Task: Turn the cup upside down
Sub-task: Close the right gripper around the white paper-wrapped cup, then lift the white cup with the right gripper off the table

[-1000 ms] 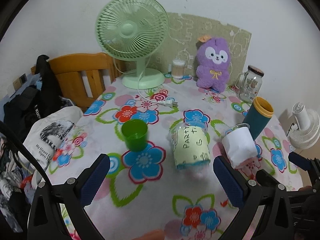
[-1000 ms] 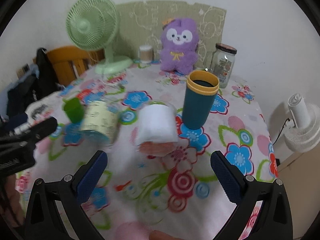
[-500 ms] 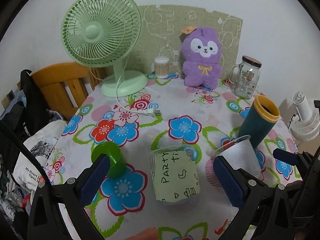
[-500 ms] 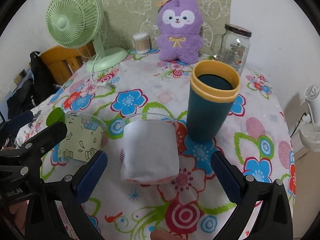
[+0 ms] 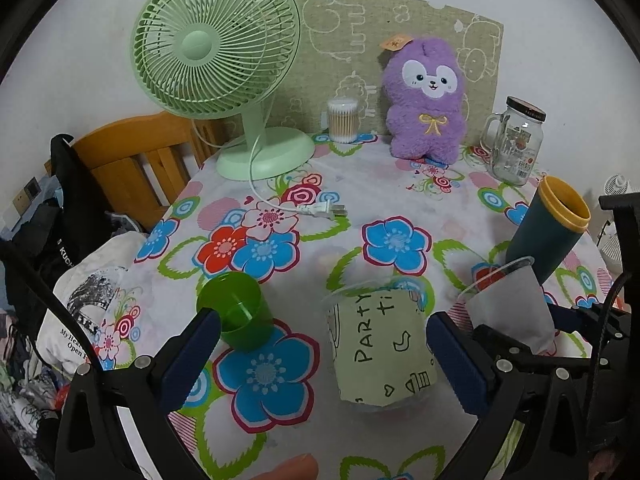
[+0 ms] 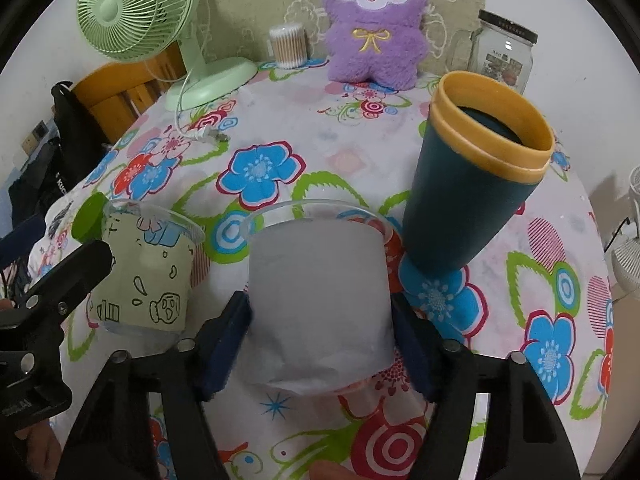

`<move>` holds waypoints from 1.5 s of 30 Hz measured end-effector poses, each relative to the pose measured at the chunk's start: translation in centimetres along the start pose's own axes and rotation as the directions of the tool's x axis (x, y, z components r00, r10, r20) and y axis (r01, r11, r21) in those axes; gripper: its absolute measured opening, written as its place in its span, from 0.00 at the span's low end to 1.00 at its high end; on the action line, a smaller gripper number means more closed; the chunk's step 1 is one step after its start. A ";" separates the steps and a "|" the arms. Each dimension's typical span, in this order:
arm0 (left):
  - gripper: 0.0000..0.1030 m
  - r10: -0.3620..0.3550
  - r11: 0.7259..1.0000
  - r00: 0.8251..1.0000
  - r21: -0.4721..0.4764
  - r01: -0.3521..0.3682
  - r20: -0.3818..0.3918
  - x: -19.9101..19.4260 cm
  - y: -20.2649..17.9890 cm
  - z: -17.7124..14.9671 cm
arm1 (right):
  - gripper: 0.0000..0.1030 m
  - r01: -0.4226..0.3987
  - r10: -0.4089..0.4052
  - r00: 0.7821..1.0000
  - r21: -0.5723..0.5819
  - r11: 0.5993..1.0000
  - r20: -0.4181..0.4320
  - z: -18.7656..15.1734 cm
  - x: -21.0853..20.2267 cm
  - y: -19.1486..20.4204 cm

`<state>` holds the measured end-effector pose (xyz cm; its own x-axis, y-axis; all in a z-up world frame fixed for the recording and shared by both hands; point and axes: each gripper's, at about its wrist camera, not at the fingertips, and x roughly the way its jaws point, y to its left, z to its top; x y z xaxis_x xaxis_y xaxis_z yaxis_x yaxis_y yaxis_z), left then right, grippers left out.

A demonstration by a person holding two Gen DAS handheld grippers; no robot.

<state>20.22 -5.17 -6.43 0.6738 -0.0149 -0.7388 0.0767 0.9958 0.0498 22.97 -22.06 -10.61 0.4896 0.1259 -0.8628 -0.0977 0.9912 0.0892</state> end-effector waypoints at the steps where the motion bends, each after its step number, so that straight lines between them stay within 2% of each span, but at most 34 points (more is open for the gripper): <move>1: 1.00 -0.001 1.000 1.000 0.001 0.001 0.000 0.0 0.0 0.0 | 0.67 0.002 -0.002 1.000 -0.004 1.000 0.005 -0.1 -0.1 0.0; 7: 1.00 -0.013 1.000 1.000 0.001 0.013 0.006 -0.9 0.0 -0.3 | 0.66 -0.002 0.002 0.999 -0.011 1.000 0.037 -0.6 -1.7 0.4; 12: 1.00 -0.036 0.999 0.999 -0.005 0.037 0.026 -3.2 0.1 -0.8 | 0.66 0.000 0.002 0.997 -0.026 1.000 0.072 -1.7 -4.5 0.8; 17: 1.00 -0.067 0.998 0.996 -0.004 0.068 0.053 -6.5 0.1 -2.3 | 0.66 -0.006 0.011 0.994 -0.044 0.999 0.108 -3.8 -8.1 1.5; 23: 1.00 -0.100 0.995 0.992 -0.007 0.101 0.075 -10.2 0.1 -4.9 | 0.66 -0.018 0.025 0.993 -0.062 0.998 0.118 -7.9 -11.8 2.5; 31: 1.00 -0.129 0.992 0.990 -0.002 0.130 0.064 -13.3 -0.4 -9.1 | 0.66 -0.019 0.026 0.995 -0.065 0.998 0.097 -13.9 -15.2 3.1; 37: 1.00 -0.136 0.991 0.990 0.012 0.135 0.040 -14.4 -1.0 -11.9 | 0.66 0.002 0.001 0.999 -0.057 0.998 0.037 -17.9 -16.0 3.0; 45: 1.00 -0.143 0.990 0.990 0.010 0.142 0.021 -14.8 -1.3 -13.8 | 0.66 0.036 -0.037 0.999 -0.050 0.998 -0.017 -20.2 -15.2 2.7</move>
<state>-0.02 -4.97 -4.84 0.6713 -0.1586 -0.7240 0.1792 0.9826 -0.0491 -2.24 -22.10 -7.26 0.4779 0.0887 -0.8739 -0.1235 0.9918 0.0331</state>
